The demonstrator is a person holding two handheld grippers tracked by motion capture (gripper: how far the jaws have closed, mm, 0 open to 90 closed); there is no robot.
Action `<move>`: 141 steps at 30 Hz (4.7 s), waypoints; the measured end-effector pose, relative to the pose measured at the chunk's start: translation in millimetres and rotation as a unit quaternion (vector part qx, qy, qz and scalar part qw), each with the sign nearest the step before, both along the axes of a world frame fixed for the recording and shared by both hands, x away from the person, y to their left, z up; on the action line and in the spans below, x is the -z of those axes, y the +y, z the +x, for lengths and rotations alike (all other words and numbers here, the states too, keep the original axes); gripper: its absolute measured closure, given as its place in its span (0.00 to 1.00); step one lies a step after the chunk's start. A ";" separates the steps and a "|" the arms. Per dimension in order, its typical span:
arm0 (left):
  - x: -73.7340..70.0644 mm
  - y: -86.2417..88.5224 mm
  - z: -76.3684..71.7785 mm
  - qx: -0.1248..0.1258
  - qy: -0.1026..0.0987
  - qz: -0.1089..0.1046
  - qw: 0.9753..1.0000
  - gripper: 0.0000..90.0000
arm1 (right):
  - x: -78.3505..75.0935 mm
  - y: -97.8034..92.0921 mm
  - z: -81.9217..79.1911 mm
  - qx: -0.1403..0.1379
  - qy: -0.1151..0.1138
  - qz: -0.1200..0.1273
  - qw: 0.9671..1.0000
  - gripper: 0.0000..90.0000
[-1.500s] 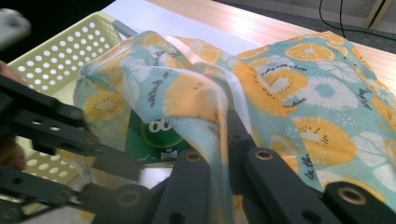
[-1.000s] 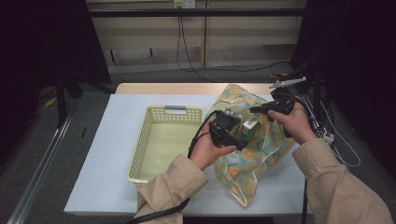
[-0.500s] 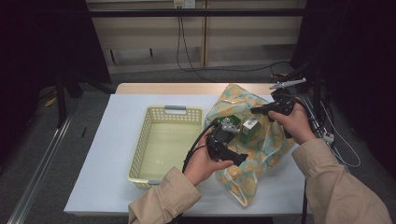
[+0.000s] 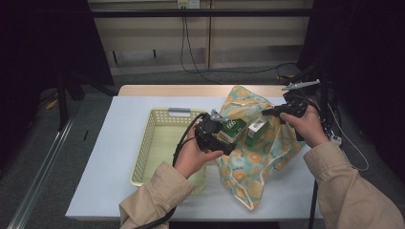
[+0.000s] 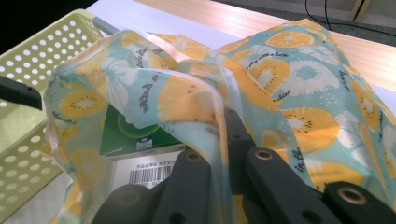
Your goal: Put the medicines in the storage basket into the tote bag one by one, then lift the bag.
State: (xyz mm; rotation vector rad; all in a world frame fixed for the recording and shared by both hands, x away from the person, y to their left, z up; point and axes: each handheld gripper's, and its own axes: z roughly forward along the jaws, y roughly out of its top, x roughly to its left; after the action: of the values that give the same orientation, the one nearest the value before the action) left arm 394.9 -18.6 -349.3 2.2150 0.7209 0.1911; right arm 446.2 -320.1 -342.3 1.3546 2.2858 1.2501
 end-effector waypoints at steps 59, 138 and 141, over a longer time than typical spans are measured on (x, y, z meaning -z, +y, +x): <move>-47.8 7.4 46.1 -0.055 0.060 -0.035 0.996 1.00 | -31.7 2.7 -7.6 -0.002 -0.037 0.006 0.999 0.99; -133.8 103.4 81.7 -0.119 0.043 -0.049 0.991 0.96 | -83.7 59.9 -2.0 -0.052 -0.076 0.046 0.995 0.25; -129.3 116.0 76.5 -0.130 0.043 -0.051 0.989 0.96 | -82.1 52.8 -7.4 -0.052 -0.077 0.049 0.994 0.22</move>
State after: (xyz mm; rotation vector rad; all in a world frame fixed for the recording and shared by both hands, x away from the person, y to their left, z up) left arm 471.5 97.3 -219.9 2.0370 1.0457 0.1847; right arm 438.8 -267.3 -260.2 1.1369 2.2395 1.4623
